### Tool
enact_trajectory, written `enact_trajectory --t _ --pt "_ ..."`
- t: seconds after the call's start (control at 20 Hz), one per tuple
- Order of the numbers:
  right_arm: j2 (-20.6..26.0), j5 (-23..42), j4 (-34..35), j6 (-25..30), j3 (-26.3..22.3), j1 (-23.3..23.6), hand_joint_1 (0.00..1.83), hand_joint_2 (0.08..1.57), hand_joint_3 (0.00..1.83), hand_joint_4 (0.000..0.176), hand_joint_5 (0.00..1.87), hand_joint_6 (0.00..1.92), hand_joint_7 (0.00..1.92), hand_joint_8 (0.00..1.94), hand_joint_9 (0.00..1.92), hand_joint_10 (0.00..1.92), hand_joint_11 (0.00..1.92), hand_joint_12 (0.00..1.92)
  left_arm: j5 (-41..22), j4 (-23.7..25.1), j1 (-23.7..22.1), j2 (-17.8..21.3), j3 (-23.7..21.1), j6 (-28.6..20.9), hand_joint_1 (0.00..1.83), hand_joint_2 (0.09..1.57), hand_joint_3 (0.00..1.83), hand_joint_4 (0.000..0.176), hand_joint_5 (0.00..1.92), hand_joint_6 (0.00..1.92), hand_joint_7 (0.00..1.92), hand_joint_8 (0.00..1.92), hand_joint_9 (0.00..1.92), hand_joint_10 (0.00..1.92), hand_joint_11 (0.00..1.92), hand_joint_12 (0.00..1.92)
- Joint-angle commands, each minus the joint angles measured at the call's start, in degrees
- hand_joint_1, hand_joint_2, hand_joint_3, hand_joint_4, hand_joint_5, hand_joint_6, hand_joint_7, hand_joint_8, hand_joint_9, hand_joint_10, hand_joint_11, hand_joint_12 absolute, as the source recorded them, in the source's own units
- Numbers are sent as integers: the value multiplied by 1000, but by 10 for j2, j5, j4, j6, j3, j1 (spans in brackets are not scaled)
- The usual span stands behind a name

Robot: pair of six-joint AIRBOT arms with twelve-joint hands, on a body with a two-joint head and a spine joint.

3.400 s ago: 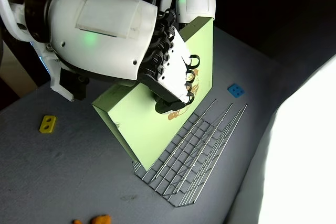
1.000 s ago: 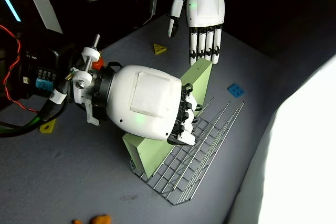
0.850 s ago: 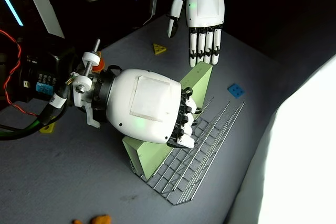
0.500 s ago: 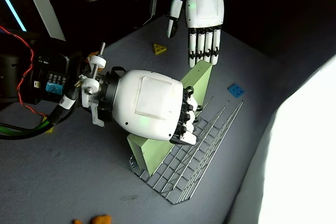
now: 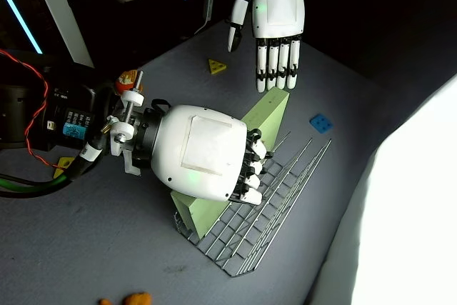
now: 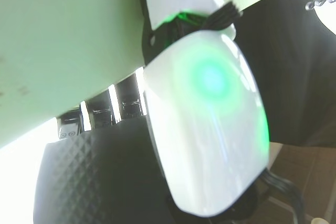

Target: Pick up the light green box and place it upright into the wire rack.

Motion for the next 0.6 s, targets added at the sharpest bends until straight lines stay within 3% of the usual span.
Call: enact_trajectory --t 0.0,0.55 --pt "1 35 -14 6 1 4 1382 1111 0 0 926 885 1021 956 912 1312 692 1481 35 5 -2 -1 -1 2 178 1286 0 0 120 0 199 0 150 0 0 140" --pt "1 36 -14 10 2 3 1383 1108 0 0 955 838 1018 973 901 1316 678 1481 35 5 -2 -1 -4 2 147 1290 1 0 153 15 192 3 138 2 0 110"
